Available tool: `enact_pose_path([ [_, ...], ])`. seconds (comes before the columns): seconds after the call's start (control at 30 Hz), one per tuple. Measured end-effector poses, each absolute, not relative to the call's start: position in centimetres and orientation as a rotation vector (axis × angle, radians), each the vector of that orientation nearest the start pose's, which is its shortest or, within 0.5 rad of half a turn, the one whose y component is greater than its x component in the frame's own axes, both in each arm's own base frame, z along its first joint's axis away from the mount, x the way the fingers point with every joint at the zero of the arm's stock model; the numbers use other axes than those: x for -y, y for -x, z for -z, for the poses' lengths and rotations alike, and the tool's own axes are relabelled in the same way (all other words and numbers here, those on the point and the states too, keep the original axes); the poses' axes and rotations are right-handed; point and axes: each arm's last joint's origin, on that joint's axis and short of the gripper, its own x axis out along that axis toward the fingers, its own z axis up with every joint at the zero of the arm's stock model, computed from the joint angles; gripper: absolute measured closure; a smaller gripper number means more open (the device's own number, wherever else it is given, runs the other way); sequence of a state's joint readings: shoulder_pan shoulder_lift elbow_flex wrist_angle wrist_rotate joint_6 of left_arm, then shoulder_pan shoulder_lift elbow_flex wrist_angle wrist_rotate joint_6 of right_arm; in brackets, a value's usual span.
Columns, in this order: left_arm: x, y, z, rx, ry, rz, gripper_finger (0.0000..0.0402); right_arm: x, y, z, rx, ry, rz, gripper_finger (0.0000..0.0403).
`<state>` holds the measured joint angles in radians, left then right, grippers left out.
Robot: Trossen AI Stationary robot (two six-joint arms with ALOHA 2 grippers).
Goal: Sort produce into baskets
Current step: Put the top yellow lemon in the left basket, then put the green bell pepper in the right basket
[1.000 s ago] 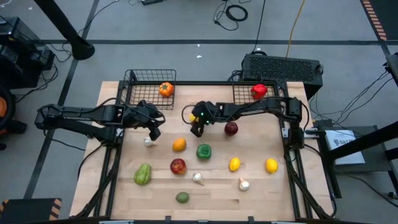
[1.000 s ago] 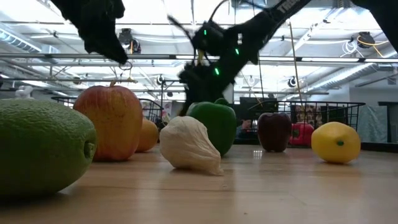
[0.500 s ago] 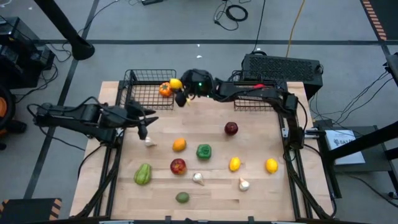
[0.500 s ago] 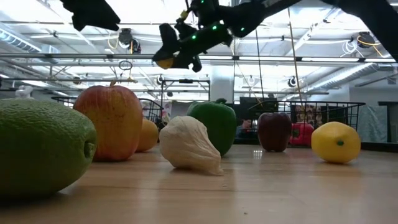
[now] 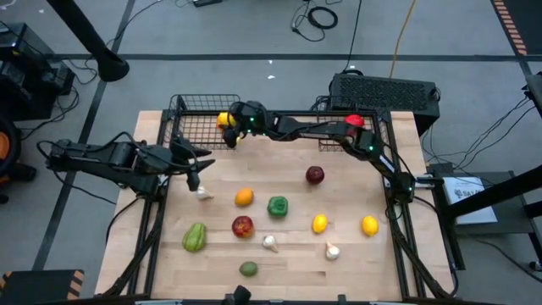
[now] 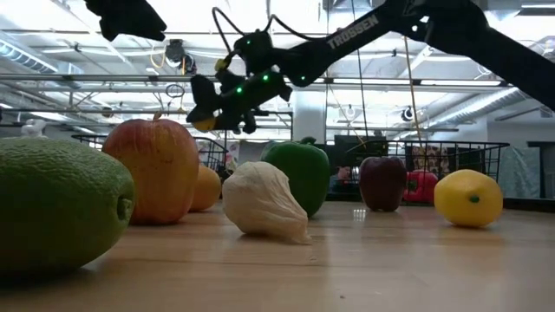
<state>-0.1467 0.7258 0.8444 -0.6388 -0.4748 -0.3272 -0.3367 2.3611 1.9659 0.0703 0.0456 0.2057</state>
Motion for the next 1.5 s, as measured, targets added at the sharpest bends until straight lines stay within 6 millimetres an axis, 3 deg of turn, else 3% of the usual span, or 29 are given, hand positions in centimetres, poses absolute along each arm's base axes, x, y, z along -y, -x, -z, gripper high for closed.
enact_pose_path([
  [0.53, 0.7, -13.9, -31.8, -0.466, 0.15, -0.399, 0.0254, 18.7, -51.3, -21.4, -0.354, -0.275, 0.401, 0.0181],
  [0.83, 0.7, -13.9, -31.8, -0.465, 0.154, -0.399, 0.0254, 18.8, -51.2, -21.4, -0.35, -0.294, 0.391, 0.0132],
  [1.0, 0.7, -13.9, -31.8, -0.468, 0.152, -0.4, 0.0254, 18.7, -51.1, -21.8, -0.356, -0.3, 0.378, 0.0125],
  [1.1, 0.7, -13.8, -31.7, -0.483, 0.15, -0.402, 0.0254, 18.0, -50.1, -24.1, -0.408, -0.289, 0.312, 0.0126],
  [1.2, 0.8, -13.8, -31.6, -0.494, 0.151, -0.383, 0.0254, 15.7, -47.7, -28.5, -0.507, -0.233, 0.254, 0.0132],
  [1.33, 1.3, -14.0, -31.6, -0.496, 0.147, -0.339, 0.0254, 10.7, -43.4, -34.1, -0.673, -0.129, 0.234, 0.0144],
  [1.5, 2.2, -14.9, -31.0, -0.547, 0.065, -0.288, 0.0254, 3.2, -38.0, -38.4, -0.832, -0.04, 0.264, 0.0161],
])
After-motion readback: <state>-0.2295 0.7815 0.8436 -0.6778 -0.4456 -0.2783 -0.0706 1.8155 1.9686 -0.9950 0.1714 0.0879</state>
